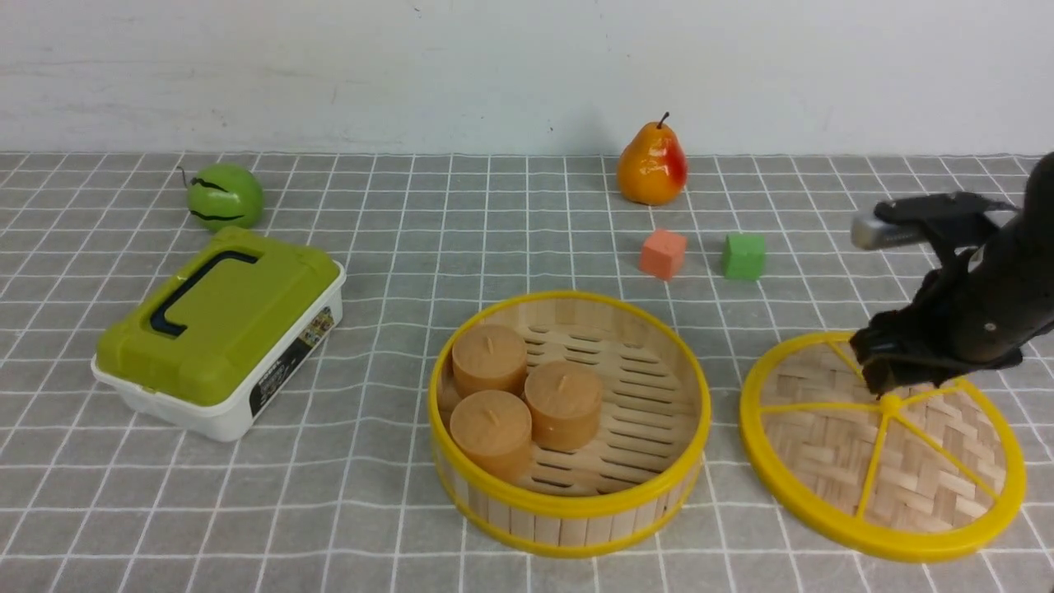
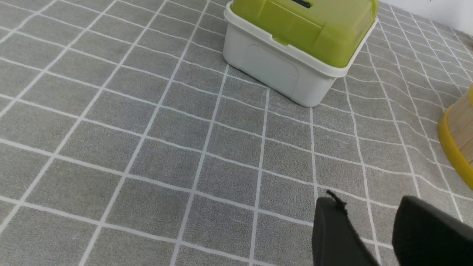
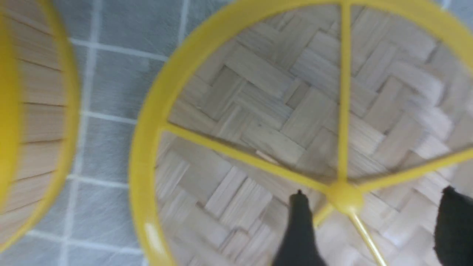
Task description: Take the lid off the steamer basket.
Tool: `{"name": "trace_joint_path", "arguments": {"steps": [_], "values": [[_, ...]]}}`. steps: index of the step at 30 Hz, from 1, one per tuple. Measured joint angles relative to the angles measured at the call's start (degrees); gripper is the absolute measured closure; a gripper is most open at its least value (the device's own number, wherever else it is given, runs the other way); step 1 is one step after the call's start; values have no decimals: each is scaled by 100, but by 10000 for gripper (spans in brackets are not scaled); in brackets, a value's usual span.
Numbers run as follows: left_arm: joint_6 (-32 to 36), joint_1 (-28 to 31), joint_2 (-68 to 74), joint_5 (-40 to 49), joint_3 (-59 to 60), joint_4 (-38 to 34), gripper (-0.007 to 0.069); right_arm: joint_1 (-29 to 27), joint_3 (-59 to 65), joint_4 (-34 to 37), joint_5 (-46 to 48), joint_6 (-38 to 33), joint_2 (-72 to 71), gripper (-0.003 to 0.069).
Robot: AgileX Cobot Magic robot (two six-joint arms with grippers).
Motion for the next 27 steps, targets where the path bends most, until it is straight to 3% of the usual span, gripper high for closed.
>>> {"name": "trace_joint_path", "arguments": {"steps": [4, 8, 10, 11, 12, 14, 17, 27], "values": [[0, 0, 0, 0, 0, 0, 386, 0, 2, 394, 313, -262, -1214, 189], [0, 0, 0, 0, 0, 0, 386, 0, 2, 788, 580, -616, -2198, 238], [0, 0, 0, 0, 0, 0, 386, 0, 93, 1246, 825, -1118, -3001, 347], [0, 0, 0, 0, 0, 0, 386, 0, 112, 1246, 839, -1118, -3001, 347], [0, 0, 0, 0, 0, 0, 386, 0, 350, 1588, 936, -1408, -3565, 457], [0, 0, 0, 0, 0, 0, 386, 0, 718, 1830, 1001, -1575, -4070, 564], [0, 0, 0, 0, 0, 0, 386, 0, 1325, 2030, 969, -1661, -4873, 663], [0, 0, 0, 0, 0, 0, 386, 0, 2301, 1996, 777, -1819, -6511, 680]]}}
